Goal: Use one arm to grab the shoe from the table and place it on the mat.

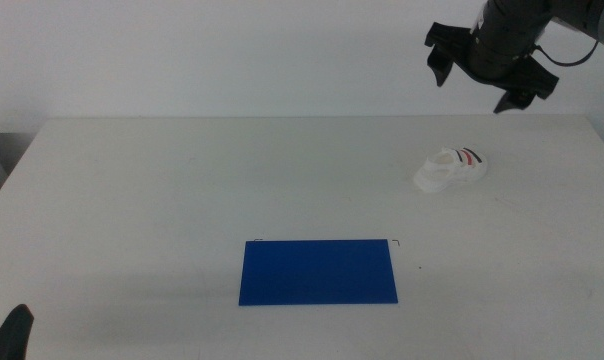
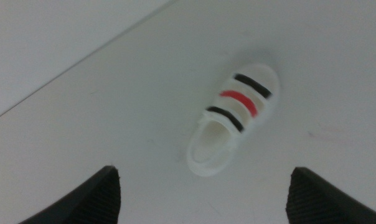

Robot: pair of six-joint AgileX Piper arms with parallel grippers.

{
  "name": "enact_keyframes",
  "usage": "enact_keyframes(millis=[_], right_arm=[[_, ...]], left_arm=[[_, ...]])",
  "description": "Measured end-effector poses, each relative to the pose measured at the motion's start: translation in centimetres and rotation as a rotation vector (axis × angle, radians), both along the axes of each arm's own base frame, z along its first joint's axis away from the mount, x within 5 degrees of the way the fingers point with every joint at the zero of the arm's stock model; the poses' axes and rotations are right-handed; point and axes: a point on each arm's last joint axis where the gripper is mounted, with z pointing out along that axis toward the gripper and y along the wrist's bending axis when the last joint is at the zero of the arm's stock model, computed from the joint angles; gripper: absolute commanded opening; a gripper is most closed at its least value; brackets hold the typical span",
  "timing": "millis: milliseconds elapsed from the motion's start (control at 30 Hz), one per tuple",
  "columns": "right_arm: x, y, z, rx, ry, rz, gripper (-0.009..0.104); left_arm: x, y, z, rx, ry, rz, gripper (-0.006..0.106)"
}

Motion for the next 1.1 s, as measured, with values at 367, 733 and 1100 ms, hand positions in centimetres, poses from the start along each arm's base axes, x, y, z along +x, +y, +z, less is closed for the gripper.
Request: enact_keyframes(millis=[367,733,1100], right_arm=[[1.7,0.5,-2.1,0.136,0.087,-0.253,0.092],[5.5,0.7,-5.3,0.23,0.133,-0.419,0.092],[7.1,-0.6,-9.9,0.233,0.211,-0.52,0.092]], left_arm=[[0.0,0.0,0.0,0.0,0.0,0.0,0.094],[0.0,0.0,0.0,0.0,0.0,0.0,0.094],[0.0,0.0,0.0,0.0,0.0,0.0,0.094]])
